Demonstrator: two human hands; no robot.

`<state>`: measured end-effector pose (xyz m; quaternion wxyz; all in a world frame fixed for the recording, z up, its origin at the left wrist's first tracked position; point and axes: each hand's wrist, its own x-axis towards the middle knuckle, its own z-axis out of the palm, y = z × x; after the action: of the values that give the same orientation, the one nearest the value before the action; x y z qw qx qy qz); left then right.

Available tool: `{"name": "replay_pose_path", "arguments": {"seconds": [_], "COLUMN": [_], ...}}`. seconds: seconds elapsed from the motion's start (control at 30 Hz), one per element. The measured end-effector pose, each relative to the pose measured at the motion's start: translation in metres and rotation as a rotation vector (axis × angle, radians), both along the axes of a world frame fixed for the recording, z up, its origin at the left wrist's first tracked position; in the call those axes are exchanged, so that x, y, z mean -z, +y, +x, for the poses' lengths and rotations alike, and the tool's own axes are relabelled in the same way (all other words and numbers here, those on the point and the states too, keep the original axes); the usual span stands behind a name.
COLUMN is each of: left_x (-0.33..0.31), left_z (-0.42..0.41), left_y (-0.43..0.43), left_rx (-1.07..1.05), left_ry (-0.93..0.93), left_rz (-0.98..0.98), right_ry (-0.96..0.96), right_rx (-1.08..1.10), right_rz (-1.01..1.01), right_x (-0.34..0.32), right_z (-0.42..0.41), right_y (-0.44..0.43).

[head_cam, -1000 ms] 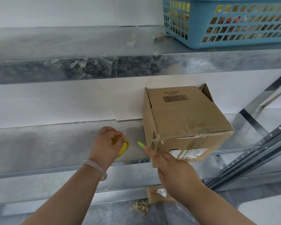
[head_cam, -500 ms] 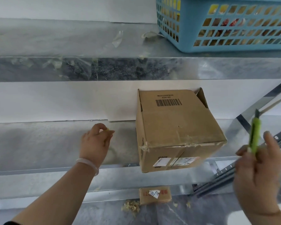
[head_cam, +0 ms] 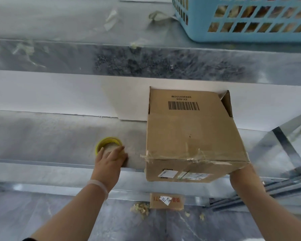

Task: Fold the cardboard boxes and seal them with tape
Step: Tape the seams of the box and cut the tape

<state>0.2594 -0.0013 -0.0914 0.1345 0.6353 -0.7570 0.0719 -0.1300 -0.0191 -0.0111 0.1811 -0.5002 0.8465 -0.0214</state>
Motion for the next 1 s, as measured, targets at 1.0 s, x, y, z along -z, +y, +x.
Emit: {"name": "replay_pose_path", "arguments": {"seconds": [1.0], "left_x": [-0.136], "left_z": [-0.160], "left_y": [0.030], "left_rx": [-0.179], "left_ry": [1.540], "left_rz": [-0.218], "right_ry": [-1.177], "right_rx": [0.104], "right_rz": [-0.860], "right_x": [-0.063], "right_z": [0.070], "right_y": [0.052]}}
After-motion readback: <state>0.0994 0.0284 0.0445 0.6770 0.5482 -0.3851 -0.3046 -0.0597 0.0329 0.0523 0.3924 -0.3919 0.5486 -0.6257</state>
